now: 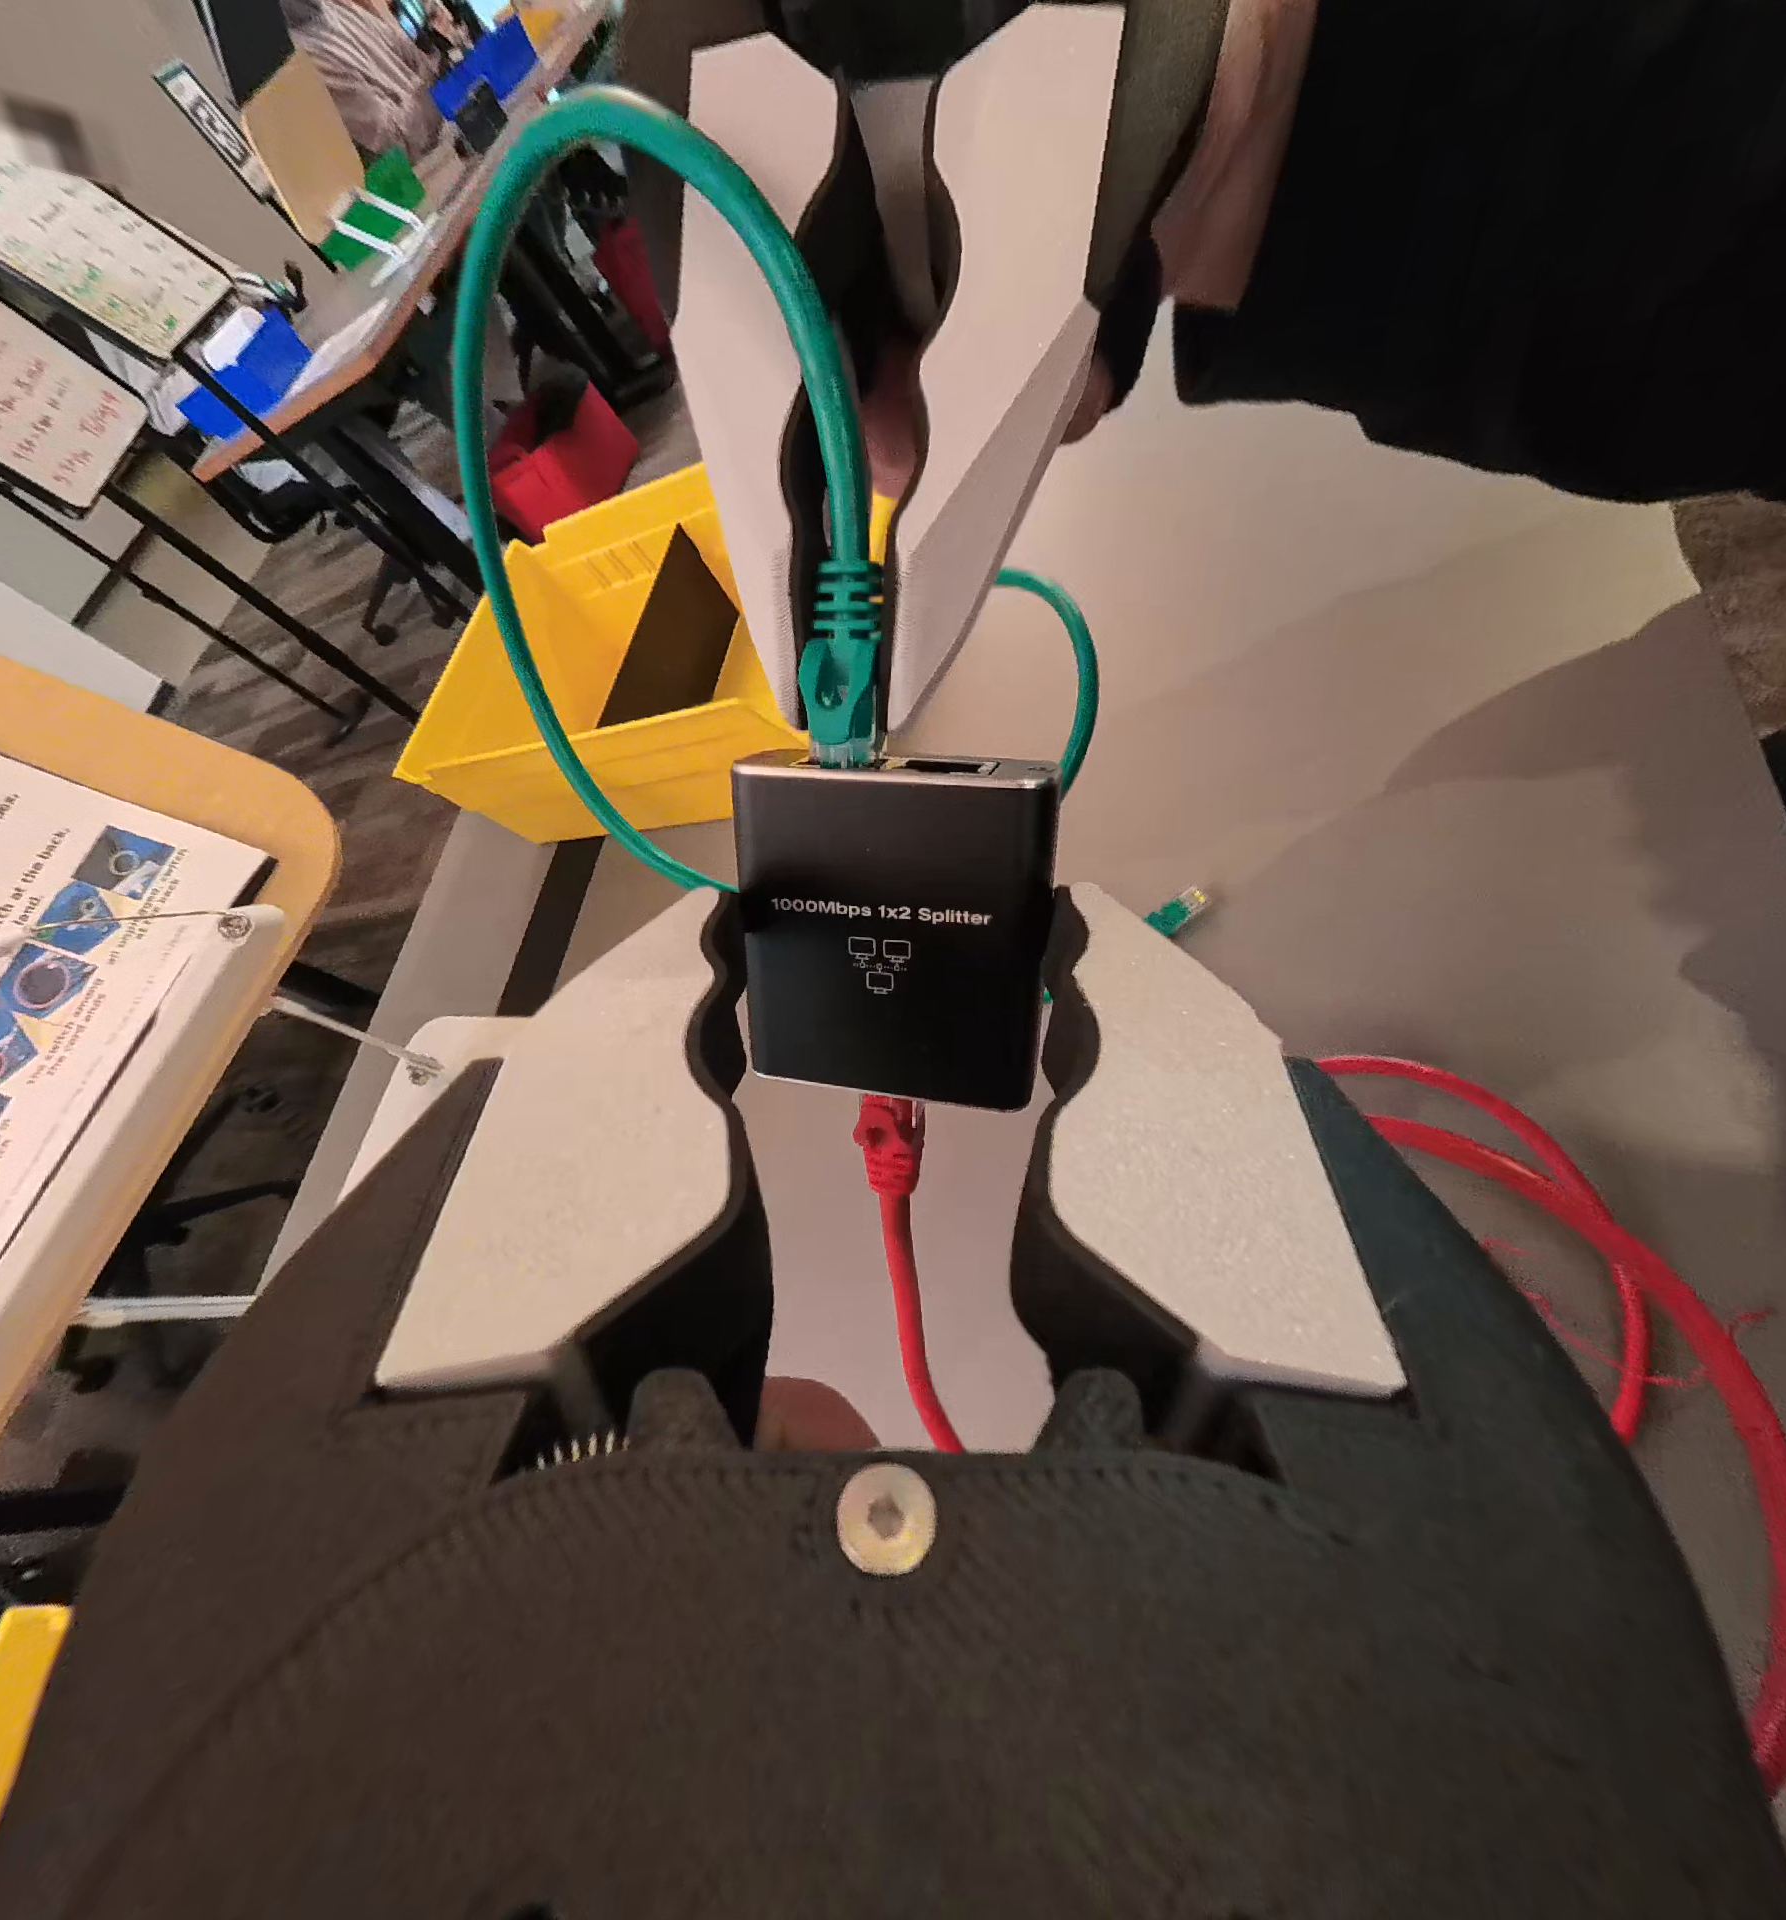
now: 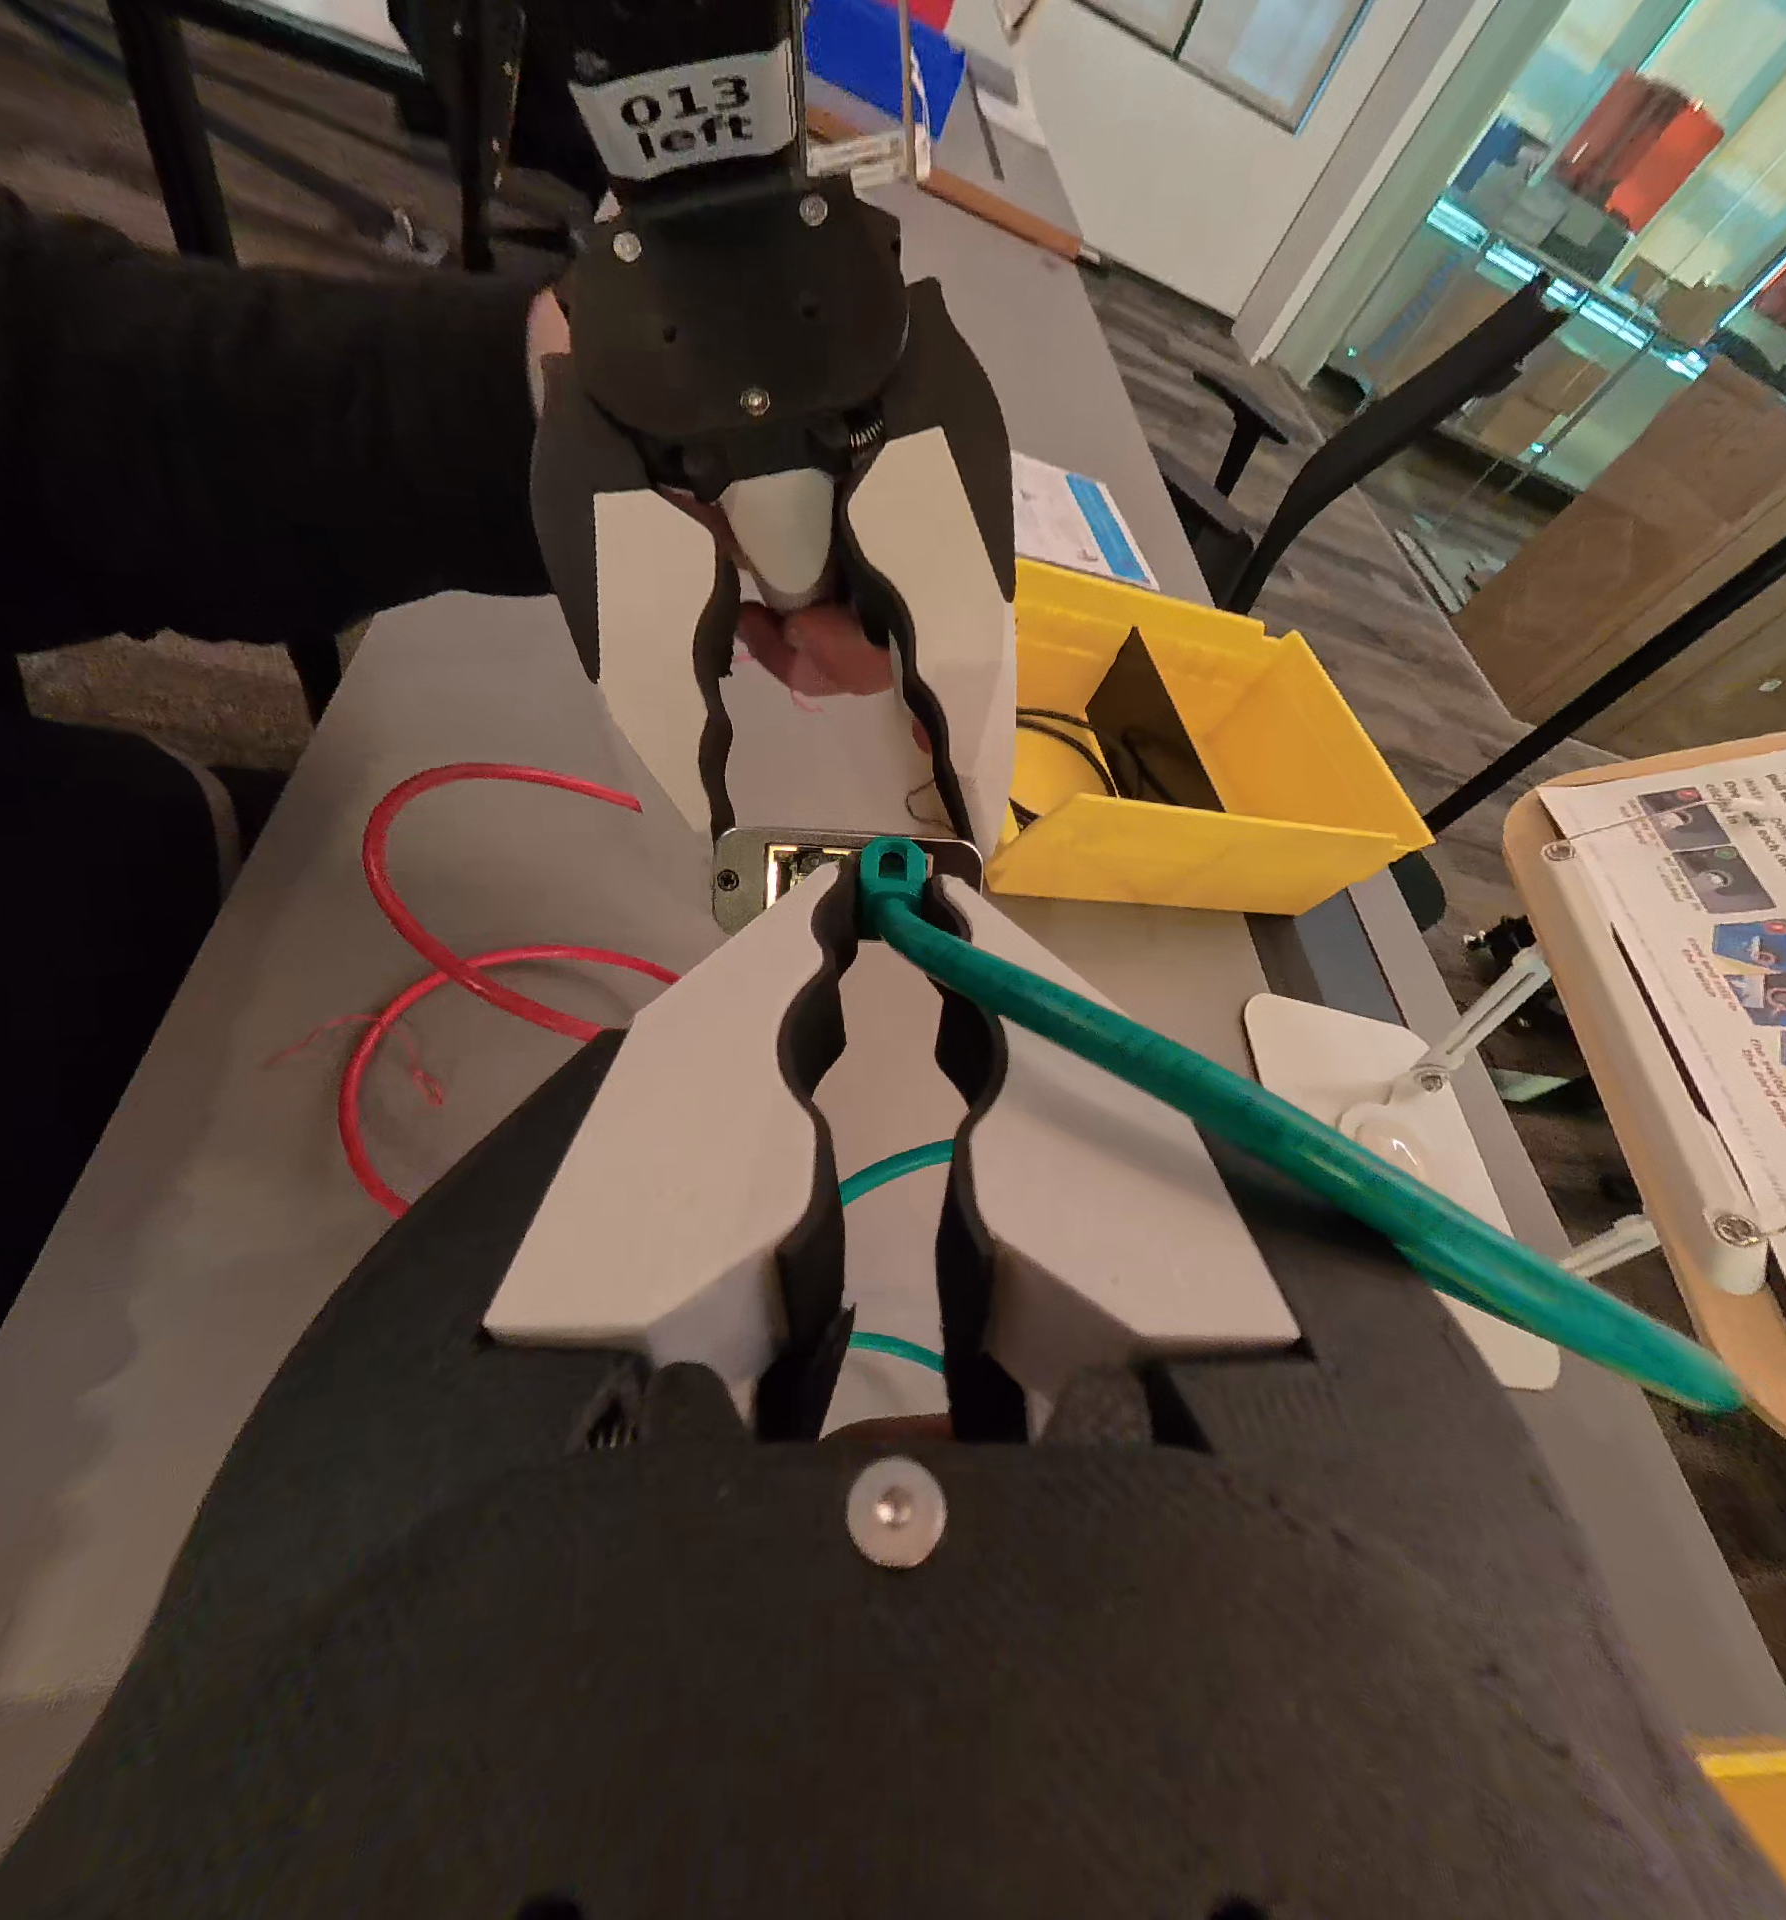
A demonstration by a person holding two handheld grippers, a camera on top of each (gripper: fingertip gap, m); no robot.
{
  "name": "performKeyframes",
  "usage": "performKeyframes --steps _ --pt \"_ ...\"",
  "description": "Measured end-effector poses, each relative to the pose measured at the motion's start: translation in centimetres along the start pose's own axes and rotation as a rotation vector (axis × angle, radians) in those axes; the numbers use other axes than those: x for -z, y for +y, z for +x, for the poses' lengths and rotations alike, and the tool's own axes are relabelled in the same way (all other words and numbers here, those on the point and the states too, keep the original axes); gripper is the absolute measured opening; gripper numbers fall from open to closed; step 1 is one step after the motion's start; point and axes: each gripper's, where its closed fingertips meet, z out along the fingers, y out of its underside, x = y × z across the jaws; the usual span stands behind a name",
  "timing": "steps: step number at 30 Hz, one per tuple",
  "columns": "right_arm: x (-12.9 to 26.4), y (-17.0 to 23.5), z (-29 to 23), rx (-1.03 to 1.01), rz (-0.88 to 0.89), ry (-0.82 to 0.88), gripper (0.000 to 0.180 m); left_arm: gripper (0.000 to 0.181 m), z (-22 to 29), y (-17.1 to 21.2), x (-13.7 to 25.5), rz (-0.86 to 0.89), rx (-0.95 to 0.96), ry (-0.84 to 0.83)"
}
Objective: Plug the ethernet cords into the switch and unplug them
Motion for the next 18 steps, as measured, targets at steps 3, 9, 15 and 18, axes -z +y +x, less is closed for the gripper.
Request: performKeyframes --steps 3,9,15,18 --pt "0.1 -0.2 0.4 -0.009 0.031 0.011 0.009 0.057 -0.3 0.1 -0.1 0.040 0.024 -0.009" --pt "0.8 -1.2 0.7 -0.037 0.113 0.010 0.009 0.087 -1.3 3.0 -1.1 -0.014 0.064 -0.038" --pt "1.6 -1.9 1.1 -0.071 0.201 -0.003 0.010 0.060 -0.8 1.4 -0.7 0.107 0.088 0.010" --pt "2.1 -2.1 1.1 -0.088 0.235 -0.015 0.010 0.059 -0.8 0.2 0.1 0.168 0.113 0.031"
